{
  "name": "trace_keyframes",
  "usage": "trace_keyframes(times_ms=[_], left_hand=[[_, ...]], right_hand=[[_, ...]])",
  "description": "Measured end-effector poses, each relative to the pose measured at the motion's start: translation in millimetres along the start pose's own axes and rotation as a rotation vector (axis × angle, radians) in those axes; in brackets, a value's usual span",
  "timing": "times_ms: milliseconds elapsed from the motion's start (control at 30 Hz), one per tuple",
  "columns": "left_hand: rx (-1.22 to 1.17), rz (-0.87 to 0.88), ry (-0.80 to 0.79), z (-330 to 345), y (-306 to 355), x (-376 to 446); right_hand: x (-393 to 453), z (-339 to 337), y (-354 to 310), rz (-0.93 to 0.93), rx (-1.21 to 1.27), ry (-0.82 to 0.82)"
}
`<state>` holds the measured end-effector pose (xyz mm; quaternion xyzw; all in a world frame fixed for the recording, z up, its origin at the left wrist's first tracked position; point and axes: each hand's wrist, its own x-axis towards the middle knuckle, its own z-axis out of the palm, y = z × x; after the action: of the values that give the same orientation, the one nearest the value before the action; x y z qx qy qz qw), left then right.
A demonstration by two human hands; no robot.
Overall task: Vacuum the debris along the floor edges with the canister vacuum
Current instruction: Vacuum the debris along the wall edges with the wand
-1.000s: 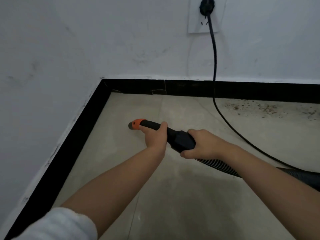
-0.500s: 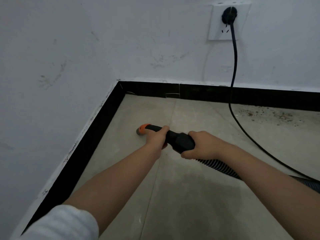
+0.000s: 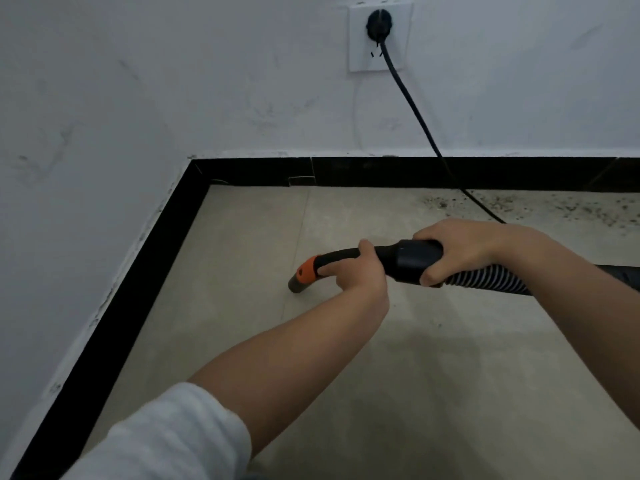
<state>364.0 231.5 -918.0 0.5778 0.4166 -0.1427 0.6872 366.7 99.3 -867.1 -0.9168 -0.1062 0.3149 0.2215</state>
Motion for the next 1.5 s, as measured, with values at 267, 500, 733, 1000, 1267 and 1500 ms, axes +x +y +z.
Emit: trace_keyframes(times_ms=[267,500,733,1000,1267,1500], left_hand=[[0.092,0.055,0.057,-12.2,-14.6,11.5],[0.135,0.184,0.174,-67.6,0.3,38.7],[0.172,0.292,0.275,-136.0,29.0,76.6],[0.213,0.210,-0.003,-101.8,30.4,75.0],[0.229,-0.009,-0.320,23.4,-3.8,15.4],[0.320,-0.085,-0.491,82.7,-36.9,-22.4]], right_hand=[[9.3,24.9,1.3,-0.018,0.035,-0.004],[45.7,61.2,-48.7,-0.114,-0.040,0.009],[100.8,106.0,-108.0,-0.178,0.043,0.059],[62.6,91.1,-82.4,-0.044,0.049,0.115],[-43.0,31.6,23.6,0.202,0.126,0.183],[-107.0,24.3,59.3,0.343,0.119,0.193]])
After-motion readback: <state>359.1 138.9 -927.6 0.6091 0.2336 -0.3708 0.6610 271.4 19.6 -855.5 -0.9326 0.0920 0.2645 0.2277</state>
